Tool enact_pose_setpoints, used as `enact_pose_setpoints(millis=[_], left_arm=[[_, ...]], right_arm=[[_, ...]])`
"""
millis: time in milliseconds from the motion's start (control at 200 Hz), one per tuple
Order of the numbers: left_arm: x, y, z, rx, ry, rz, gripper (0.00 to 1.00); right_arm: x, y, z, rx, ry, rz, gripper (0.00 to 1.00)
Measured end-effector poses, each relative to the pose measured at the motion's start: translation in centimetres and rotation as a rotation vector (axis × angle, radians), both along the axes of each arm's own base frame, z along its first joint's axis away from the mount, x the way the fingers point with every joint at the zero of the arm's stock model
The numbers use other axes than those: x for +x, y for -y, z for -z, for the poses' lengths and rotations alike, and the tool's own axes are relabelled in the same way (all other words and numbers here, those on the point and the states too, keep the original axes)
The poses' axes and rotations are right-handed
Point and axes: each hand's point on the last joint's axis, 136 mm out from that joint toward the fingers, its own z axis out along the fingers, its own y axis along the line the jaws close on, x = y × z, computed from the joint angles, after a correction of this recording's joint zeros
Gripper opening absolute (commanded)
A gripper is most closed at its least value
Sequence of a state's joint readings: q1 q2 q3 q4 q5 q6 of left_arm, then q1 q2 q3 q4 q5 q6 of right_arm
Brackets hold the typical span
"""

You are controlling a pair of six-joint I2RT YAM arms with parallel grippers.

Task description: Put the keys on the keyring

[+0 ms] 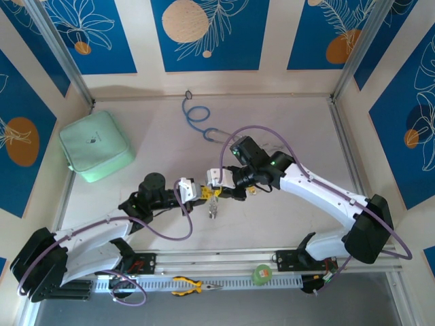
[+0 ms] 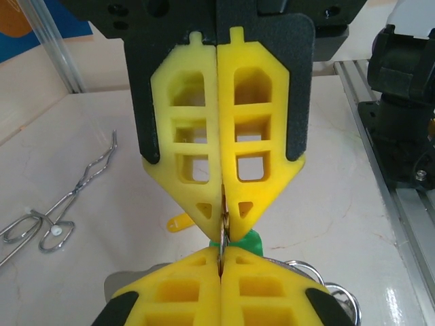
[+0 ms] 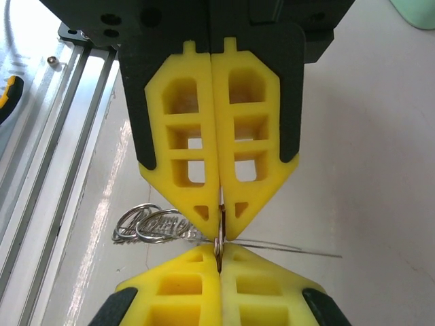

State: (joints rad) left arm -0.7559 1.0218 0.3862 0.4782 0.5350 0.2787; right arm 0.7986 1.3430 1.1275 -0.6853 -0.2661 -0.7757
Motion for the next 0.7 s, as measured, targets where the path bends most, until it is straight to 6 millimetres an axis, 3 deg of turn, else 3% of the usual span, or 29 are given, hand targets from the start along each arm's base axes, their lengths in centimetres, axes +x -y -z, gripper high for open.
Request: enact_pose_setpoints(millis=[85,160,300,495,700], left_arm=[[0.0,0.0,-0.2,-0.005,0.005,0.0,0.0],[0.0,0.0,-0.4,-0.011,0.012,-0.001,0.0],[0.1,0.0,-1.2,-0.038,0.04,-0.001,0.0],[0.1,0.0,-1.6,-0.059,0.052,-0.002,0.0],[0.0,0.1,-1.7,-0.063,0.054,-0.002,0.0]], right_arm=[[0.5,0.0,-0.5,0.037,-0.034,0.034,0.34],[1.4,0.6,-1.4,0.111,-0.062,0.094,0.38],[1.6,2.5,-2.2,0.198,-0.104,0.162,0.38],[-0.1,1.6,-1.4,0.223,-0.182,0.135,0.36],[-0.7,1.1,-1.1,0.234,-0.205,0.131,0.23]])
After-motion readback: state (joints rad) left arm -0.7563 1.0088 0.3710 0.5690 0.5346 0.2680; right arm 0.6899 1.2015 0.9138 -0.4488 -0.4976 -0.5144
